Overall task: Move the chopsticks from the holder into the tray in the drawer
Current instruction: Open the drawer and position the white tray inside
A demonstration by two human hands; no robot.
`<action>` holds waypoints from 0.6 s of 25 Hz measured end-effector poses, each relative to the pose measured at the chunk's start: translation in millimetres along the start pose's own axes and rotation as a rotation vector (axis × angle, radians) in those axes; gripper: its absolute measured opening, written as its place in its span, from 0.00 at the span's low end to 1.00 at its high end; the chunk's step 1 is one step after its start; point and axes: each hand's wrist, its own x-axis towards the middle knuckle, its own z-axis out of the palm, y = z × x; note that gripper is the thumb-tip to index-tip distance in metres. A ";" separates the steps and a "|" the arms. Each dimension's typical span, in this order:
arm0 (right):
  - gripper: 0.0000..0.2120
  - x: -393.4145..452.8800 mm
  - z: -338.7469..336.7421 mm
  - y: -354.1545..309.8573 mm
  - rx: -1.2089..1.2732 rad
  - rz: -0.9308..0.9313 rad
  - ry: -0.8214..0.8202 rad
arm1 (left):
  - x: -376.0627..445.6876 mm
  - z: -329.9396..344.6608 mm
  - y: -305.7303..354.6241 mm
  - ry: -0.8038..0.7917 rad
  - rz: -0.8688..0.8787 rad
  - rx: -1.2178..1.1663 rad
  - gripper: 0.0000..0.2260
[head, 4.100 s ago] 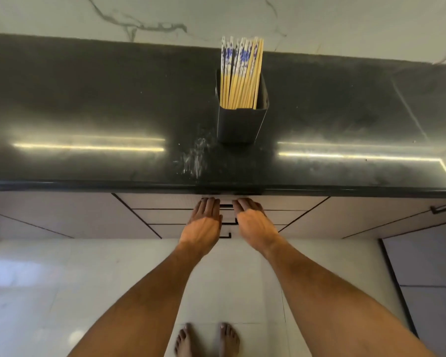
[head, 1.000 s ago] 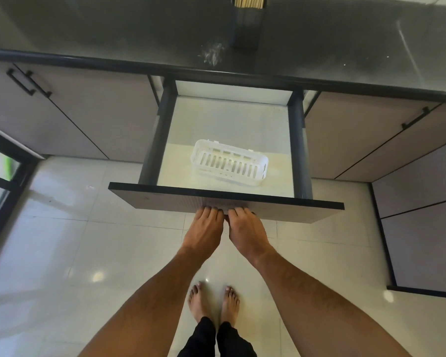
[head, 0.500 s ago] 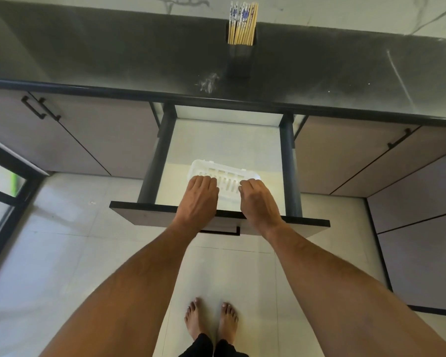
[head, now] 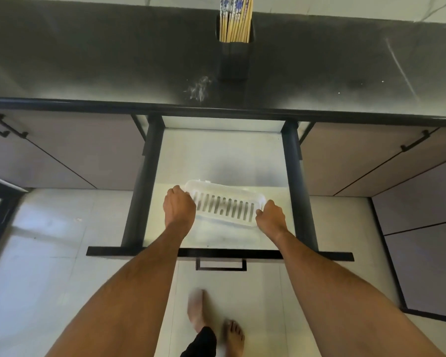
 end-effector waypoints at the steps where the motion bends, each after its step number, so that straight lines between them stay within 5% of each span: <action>1: 0.14 9.2 4.9 -0.6 0.008 0.040 -0.007 | 12.3 6.1 -3.8 -0.034 -0.072 -0.053 0.13; 7: 0.15 37.6 19.7 -8.7 0.030 0.137 0.018 | 44.8 32.2 -24.5 -0.179 -0.170 -0.119 0.07; 15: 0.17 39.4 19.3 -18.8 0.008 0.154 0.013 | 30.6 35.9 -28.6 -0.181 -0.215 -0.108 0.10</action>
